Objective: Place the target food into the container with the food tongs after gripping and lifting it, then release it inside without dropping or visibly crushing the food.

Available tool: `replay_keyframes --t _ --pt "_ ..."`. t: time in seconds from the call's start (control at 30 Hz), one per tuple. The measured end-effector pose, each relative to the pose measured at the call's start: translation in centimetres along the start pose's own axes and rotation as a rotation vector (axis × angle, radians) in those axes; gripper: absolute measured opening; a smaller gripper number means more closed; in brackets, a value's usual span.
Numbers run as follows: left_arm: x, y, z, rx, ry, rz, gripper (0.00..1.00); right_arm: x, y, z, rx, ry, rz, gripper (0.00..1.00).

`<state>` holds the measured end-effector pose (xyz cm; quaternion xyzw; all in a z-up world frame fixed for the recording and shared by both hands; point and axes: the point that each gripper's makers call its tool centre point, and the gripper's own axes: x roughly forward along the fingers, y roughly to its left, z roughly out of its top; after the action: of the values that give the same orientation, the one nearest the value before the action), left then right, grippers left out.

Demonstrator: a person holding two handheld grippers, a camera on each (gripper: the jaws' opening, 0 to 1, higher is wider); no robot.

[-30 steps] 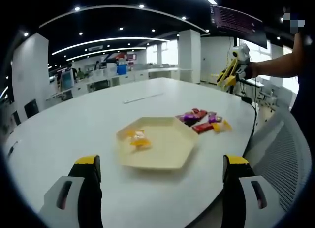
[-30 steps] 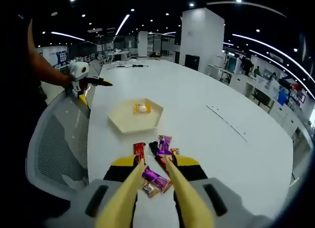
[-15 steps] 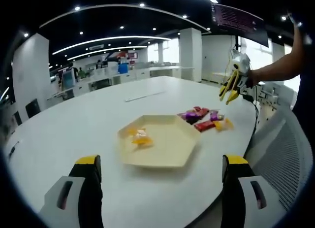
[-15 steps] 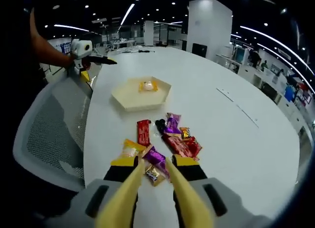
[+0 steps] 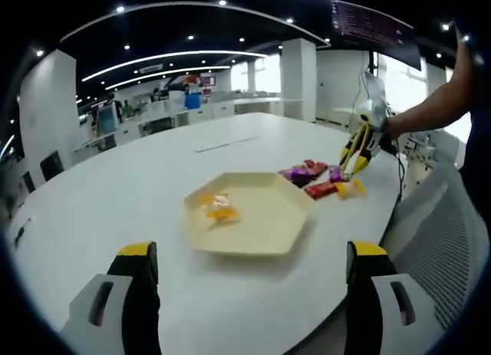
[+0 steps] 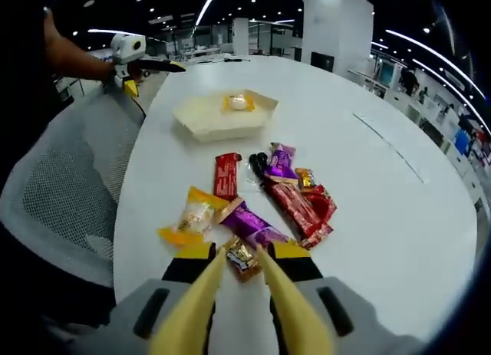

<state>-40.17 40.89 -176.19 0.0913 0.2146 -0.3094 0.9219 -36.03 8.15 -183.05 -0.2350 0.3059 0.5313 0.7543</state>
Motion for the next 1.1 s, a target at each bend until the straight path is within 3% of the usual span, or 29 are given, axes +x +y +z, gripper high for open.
replay_keyframes --t 0.27,0.47,0.6,0.9,1.1 --pt "0.0 0.0 0.0 -0.001 0.003 -0.002 0.98 0.3 0.2 -0.3 0.078 -0.003 0.011 0.26" --pt "0.0 0.2 0.1 0.001 -0.003 0.000 0.97 -0.2 1.0 0.0 0.026 0.004 0.027 0.27" --pt "0.0 0.1 0.1 0.002 -0.005 -0.005 0.97 0.5 0.9 -0.7 -0.011 0.044 0.023 0.27" --pt "0.0 0.2 0.2 -0.004 -0.013 0.001 0.96 0.4 0.5 -0.7 0.106 0.053 0.001 0.22" --pt "0.0 0.1 0.3 0.000 -0.015 -0.001 0.96 0.5 0.6 -0.6 0.118 0.060 0.002 0.22"
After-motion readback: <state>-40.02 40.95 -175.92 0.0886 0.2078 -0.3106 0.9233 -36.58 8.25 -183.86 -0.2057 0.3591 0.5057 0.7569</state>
